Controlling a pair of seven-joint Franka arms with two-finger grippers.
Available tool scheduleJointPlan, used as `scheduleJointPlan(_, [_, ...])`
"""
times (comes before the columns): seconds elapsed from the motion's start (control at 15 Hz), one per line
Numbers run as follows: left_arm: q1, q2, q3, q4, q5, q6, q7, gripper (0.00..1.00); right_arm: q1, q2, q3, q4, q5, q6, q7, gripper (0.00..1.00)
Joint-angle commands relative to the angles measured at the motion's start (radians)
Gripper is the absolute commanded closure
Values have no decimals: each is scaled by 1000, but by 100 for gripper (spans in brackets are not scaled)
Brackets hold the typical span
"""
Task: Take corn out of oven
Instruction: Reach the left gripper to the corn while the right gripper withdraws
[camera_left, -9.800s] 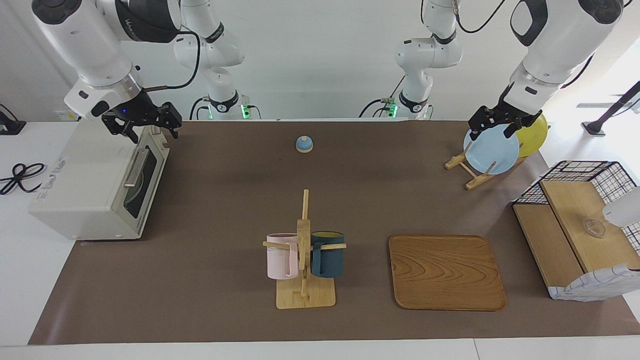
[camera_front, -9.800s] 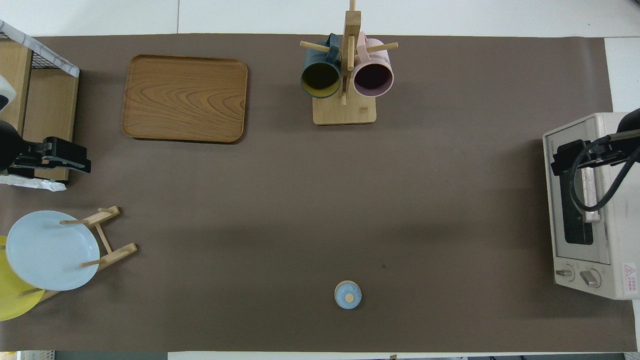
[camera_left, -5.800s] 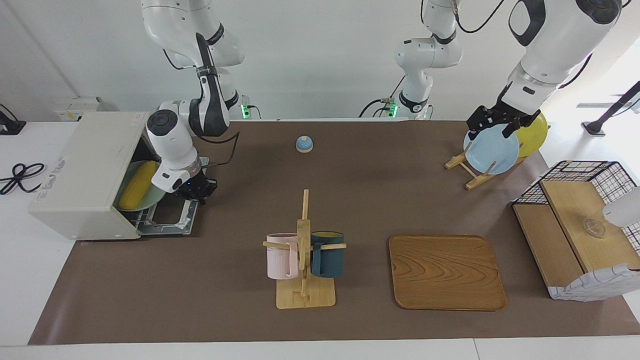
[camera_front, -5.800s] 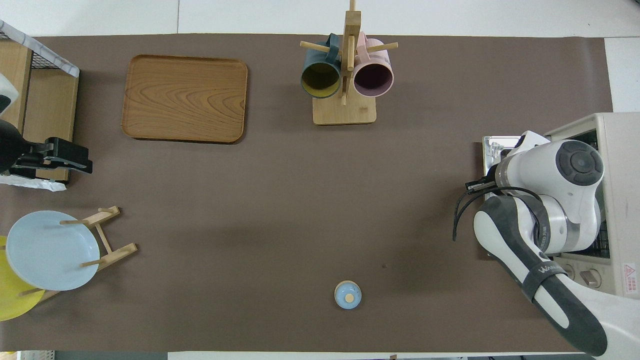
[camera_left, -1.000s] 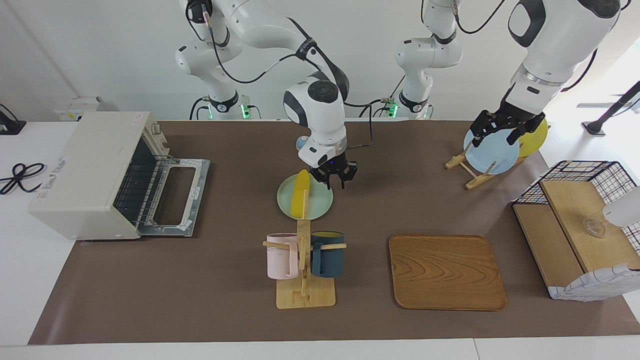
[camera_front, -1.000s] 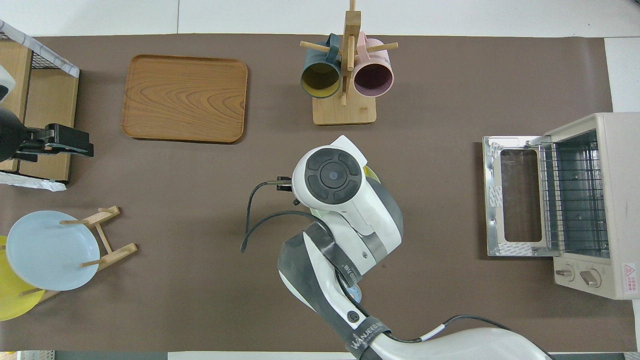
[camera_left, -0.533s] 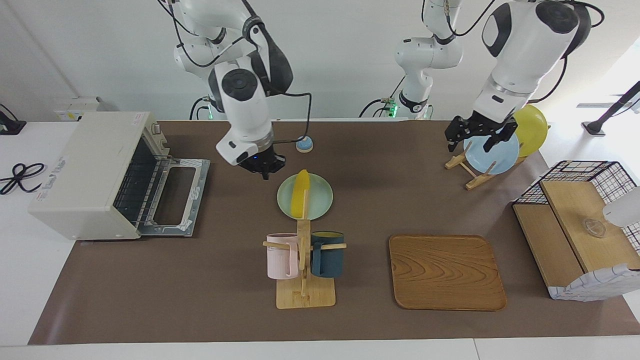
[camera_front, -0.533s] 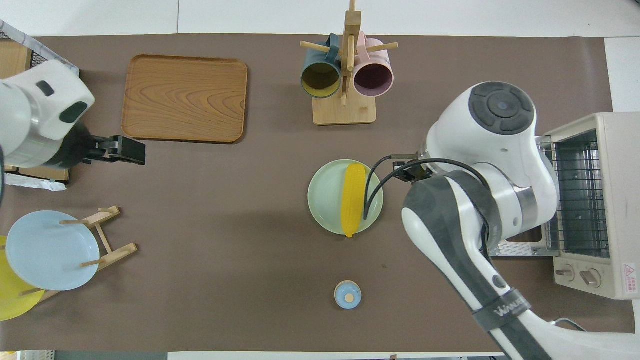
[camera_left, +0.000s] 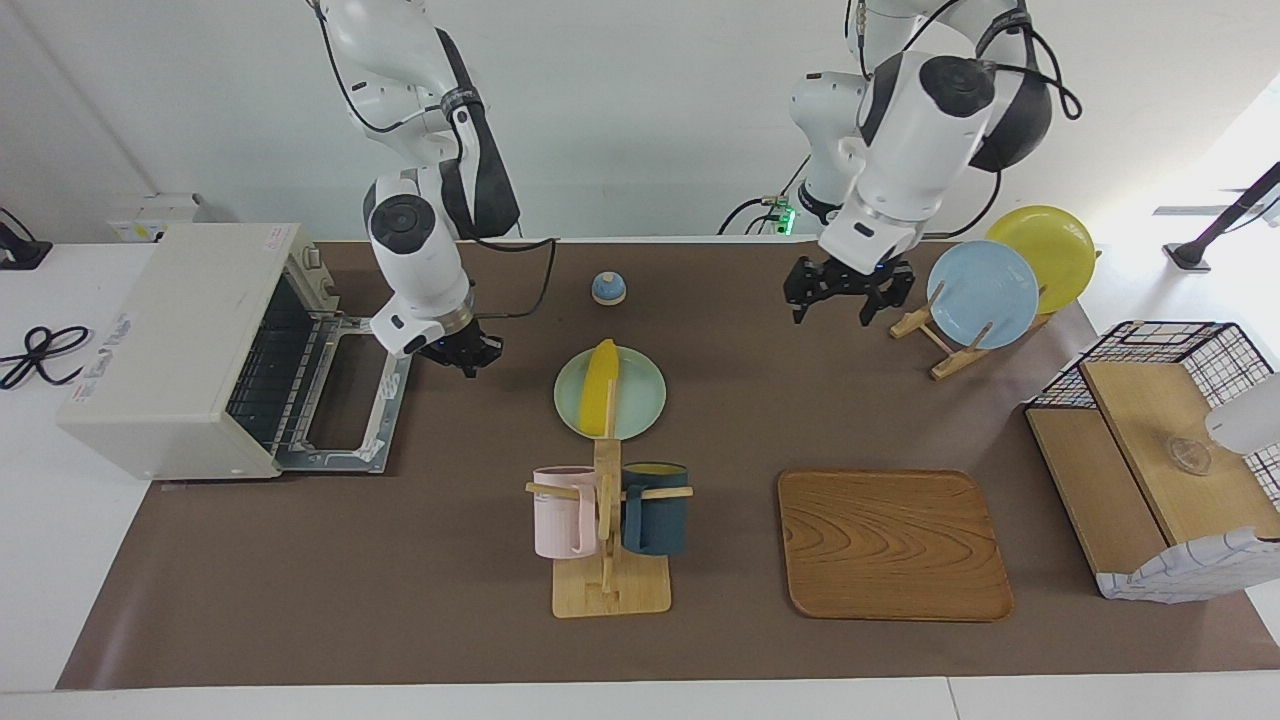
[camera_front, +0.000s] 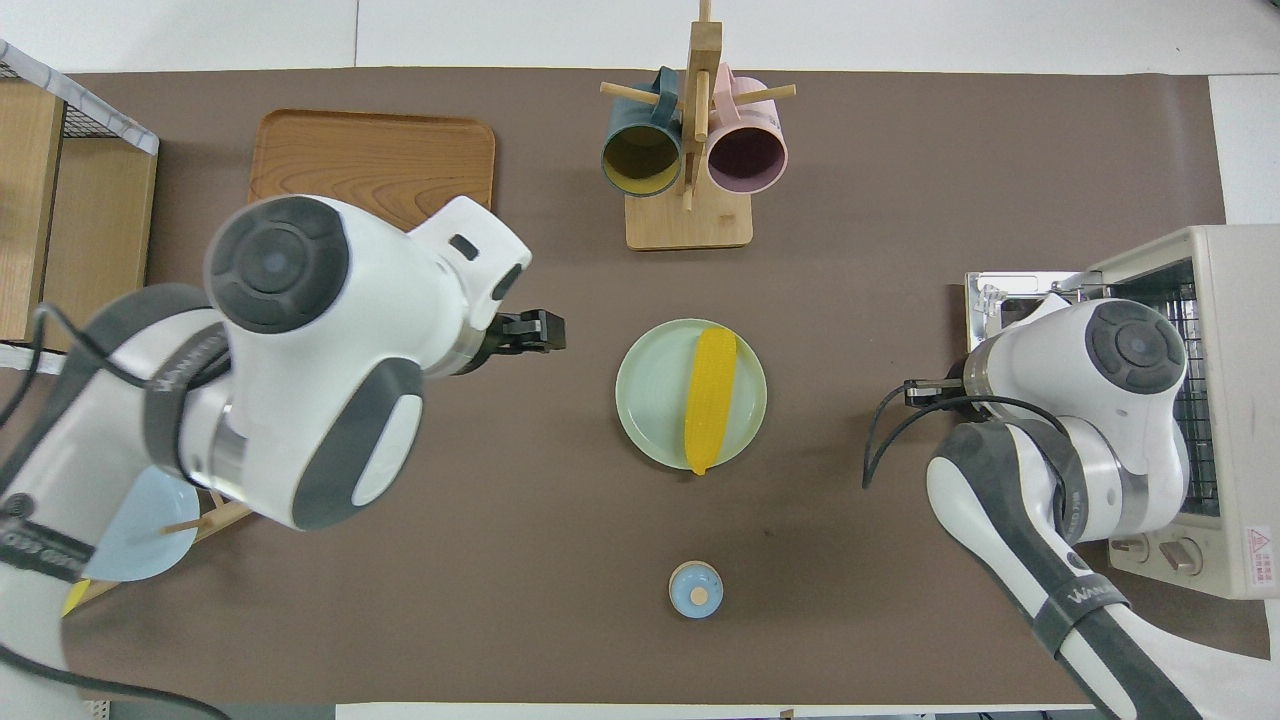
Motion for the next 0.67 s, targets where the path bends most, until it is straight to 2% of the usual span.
scheduleJointPlan(0.0, [-79, 82, 21, 13, -45, 101, -36, 0, -34, -53, 14, -65, -47, 42, -15, 100])
scheduleJointPlan(0.13, [-135, 163, 22, 52, -60, 157, -50, 0, -53, -54, 14, -94, -49, 91, -30, 100])
scheduleJointPlan(0.33, [-158, 302, 22, 175, -53, 194, -50, 0, -74, -48, 16, -100, -49, 99, -60, 100])
scheduleJointPlan(0.47, [-182, 339, 22, 209, -57, 202, -50, 0, -96, -41, 16, -105, -49, 132, -95, 100])
scheduleJointPlan(0.6, [-219, 363, 25, 195, -56, 272, -51, 0, -94, -38, 14, -100, -52, 131, -97, 100])
